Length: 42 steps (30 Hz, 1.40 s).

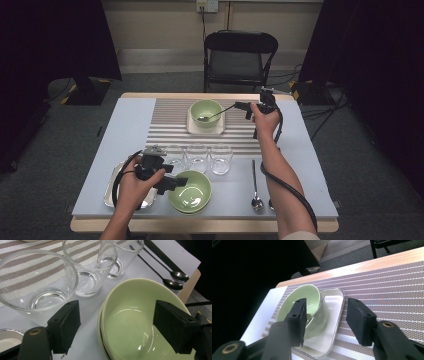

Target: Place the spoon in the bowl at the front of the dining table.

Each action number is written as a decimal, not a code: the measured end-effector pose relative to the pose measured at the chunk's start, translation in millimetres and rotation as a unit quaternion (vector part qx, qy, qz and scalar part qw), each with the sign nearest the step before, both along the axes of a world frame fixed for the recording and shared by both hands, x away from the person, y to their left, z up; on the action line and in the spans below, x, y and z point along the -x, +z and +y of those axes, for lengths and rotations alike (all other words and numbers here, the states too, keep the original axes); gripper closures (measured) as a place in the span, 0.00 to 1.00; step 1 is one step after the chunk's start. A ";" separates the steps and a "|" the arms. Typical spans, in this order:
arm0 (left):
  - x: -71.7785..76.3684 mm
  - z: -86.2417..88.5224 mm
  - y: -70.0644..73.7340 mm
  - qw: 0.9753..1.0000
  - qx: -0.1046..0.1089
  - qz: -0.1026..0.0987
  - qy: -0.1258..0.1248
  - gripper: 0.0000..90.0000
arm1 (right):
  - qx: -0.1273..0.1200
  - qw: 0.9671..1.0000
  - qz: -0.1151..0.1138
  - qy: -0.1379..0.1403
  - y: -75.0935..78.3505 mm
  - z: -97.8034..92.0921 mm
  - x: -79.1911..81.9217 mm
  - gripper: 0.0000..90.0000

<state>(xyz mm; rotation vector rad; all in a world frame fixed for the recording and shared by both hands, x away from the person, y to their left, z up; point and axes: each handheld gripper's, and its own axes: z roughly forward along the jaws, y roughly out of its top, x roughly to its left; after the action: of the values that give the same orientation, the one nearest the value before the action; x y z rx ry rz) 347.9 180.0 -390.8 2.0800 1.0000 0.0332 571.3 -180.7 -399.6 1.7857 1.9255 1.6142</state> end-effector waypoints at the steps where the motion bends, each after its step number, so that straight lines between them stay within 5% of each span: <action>1: 0.0 0.0 0.0 1.000 0.000 0.000 0.000 0.24 | 0.003 1.000 0.000 0.002 0.5 -0.3 0.5 0.53; 14: 1.0 0.1 1.4 1.000 -0.003 -0.003 0.002 0.24 | 0.052 0.998 -0.012 0.022 1.9 -2.8 9.0 0.39; 26: -0.4 -0.5 2.5 1.000 -0.003 -0.007 0.002 0.24 | 0.108 0.994 -0.025 0.025 2.0 -6.7 16.7 0.30; 42: 0.9 1.2 3.9 1.000 -0.007 -0.009 0.003 0.24 | 0.142 0.988 -0.031 0.054 1.9 -8.3 24.9 0.23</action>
<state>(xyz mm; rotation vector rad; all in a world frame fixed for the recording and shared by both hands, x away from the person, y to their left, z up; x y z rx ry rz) 347.1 181.2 -386.9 2.0864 0.9978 0.0612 546.4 -189.0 -397.8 1.5280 2.1304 1.3229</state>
